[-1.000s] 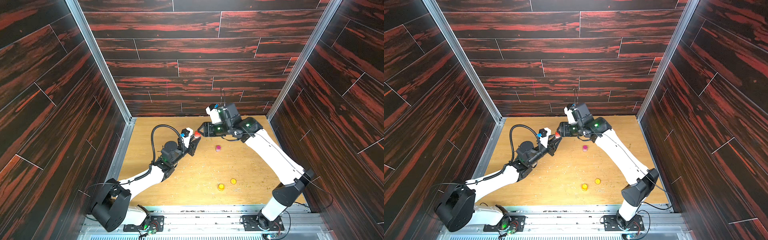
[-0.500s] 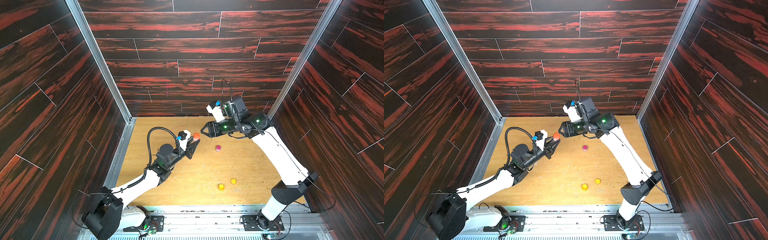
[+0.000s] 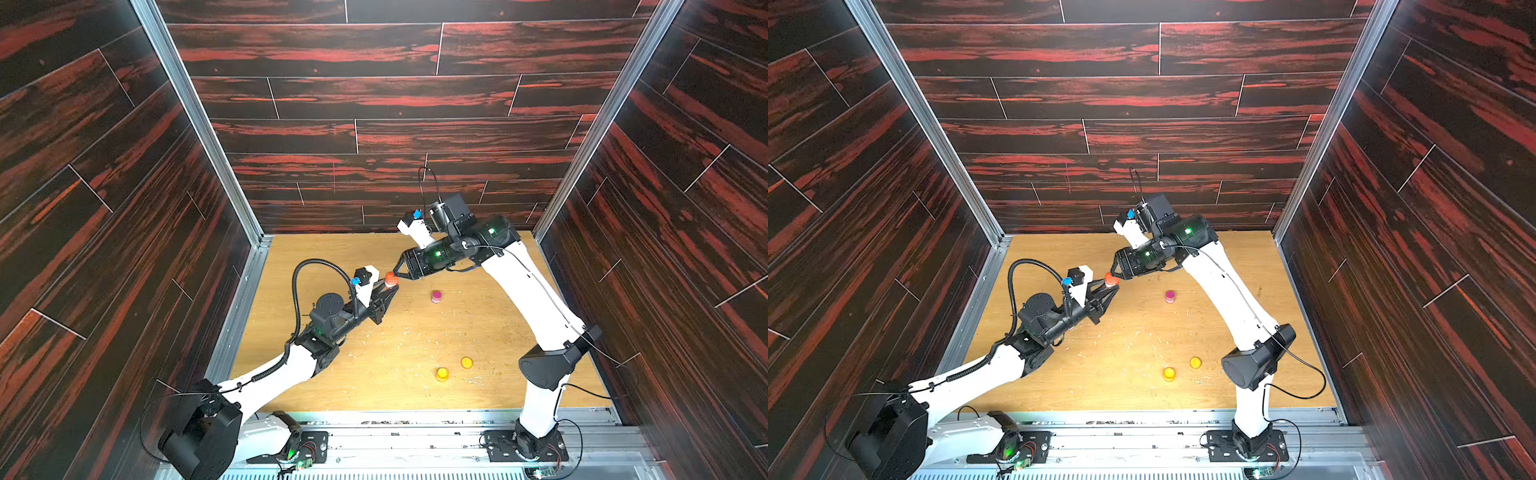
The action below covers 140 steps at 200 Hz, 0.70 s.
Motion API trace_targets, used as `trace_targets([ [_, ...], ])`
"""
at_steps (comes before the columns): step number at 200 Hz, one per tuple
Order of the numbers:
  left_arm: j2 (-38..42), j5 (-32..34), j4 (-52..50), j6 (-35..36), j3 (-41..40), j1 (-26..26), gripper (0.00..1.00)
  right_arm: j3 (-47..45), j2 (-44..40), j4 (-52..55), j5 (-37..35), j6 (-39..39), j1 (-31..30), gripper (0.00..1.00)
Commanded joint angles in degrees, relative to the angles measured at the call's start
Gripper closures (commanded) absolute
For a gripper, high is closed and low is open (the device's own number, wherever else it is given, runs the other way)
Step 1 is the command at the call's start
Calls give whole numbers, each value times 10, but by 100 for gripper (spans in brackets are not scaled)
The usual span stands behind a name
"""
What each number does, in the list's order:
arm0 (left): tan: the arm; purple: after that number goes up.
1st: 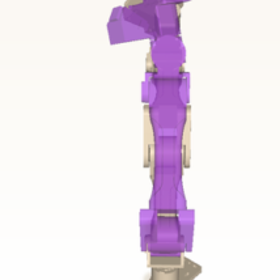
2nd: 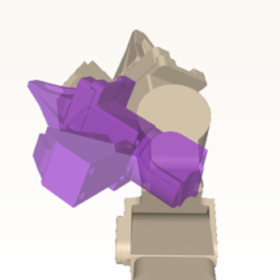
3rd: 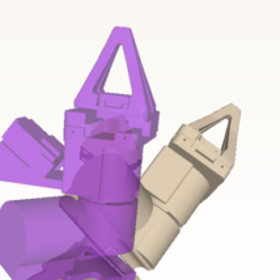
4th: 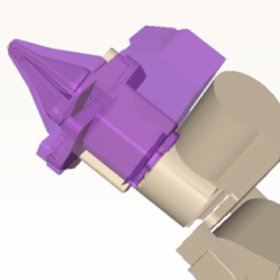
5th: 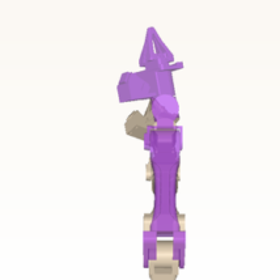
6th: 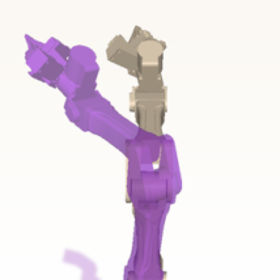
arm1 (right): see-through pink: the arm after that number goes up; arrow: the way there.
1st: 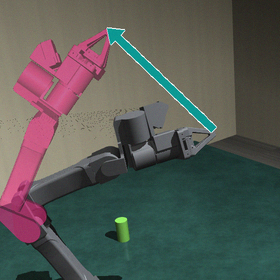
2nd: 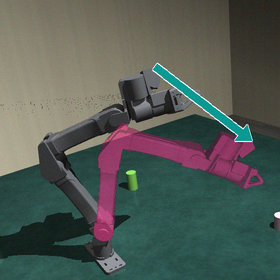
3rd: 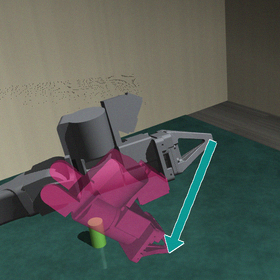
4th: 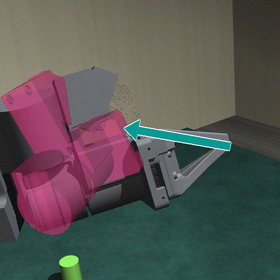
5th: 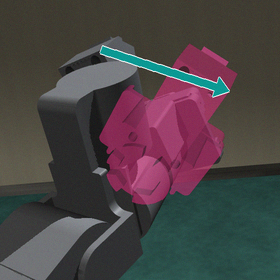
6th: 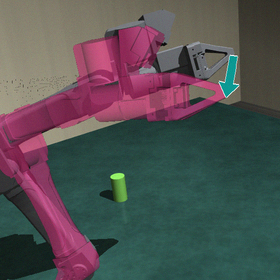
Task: Close the paint jar lid
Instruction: Place the paint jar at the center of the board.
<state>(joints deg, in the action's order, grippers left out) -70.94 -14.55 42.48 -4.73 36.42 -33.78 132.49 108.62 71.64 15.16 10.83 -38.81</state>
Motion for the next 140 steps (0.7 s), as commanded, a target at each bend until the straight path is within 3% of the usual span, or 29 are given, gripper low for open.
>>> trace_targets([
  [1,15,2,28,3,-10,-1,87,14,12,27,2,-1,-9,40],
  [140,-6,15,13,24,-4,-21,87,22,46,29,-24,15,-30,40],
])
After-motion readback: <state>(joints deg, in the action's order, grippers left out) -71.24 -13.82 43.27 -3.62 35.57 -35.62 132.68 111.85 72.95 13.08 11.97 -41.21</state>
